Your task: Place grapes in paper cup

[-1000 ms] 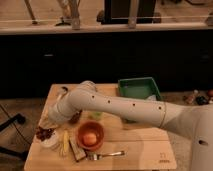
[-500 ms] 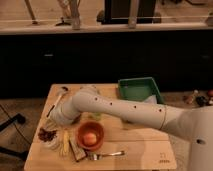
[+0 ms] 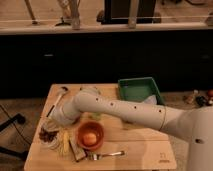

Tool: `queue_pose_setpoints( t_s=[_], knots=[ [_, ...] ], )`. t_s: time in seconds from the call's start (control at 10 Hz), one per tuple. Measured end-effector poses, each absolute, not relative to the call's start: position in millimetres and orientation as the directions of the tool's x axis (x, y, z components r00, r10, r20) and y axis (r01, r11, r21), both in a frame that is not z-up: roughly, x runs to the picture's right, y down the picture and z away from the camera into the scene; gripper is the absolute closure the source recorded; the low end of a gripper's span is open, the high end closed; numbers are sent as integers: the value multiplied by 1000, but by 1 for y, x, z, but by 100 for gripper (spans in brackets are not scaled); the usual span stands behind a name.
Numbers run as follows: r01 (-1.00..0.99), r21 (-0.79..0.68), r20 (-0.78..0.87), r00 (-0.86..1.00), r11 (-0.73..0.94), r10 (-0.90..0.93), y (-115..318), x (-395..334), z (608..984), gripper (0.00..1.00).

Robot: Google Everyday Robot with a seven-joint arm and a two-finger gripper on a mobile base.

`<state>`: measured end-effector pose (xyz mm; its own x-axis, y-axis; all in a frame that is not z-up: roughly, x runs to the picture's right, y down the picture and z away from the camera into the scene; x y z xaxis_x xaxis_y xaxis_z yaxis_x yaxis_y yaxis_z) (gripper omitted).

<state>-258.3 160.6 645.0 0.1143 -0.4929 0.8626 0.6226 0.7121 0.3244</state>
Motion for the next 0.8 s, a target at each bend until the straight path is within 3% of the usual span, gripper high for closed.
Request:
queue_pose_setpoints(
  t_s=[0.4,0.8],
  knots=[
    [619,315,867,121,720,-483,158,-258,649,22],
    [621,325,867,106,713,-487,158,-262,649,20]
  ],
)
